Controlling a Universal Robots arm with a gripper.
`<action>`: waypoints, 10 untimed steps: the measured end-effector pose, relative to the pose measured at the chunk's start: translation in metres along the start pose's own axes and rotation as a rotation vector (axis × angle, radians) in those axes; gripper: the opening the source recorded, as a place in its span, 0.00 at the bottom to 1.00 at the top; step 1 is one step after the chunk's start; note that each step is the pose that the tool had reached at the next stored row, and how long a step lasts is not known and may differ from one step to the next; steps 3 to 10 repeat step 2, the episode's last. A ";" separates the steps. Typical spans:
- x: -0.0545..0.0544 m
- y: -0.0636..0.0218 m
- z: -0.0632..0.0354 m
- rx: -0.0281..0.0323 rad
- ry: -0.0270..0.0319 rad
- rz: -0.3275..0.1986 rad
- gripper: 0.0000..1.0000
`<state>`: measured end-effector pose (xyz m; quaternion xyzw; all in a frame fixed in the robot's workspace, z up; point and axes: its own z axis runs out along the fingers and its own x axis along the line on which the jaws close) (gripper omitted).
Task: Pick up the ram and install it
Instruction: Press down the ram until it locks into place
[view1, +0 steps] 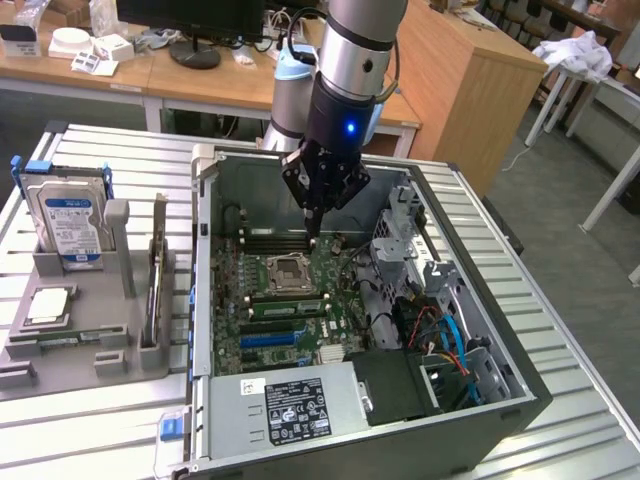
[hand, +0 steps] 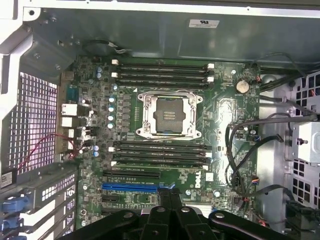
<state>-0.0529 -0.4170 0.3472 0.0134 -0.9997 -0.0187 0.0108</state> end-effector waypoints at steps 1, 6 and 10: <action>0.000 0.0000 0.0000 0.0000 0.0000 0.000 0.11; 0.000 0.0000 0.0000 0.0000 0.0000 0.000 0.11; 0.000 0.0000 0.0000 0.0000 0.0000 0.000 0.11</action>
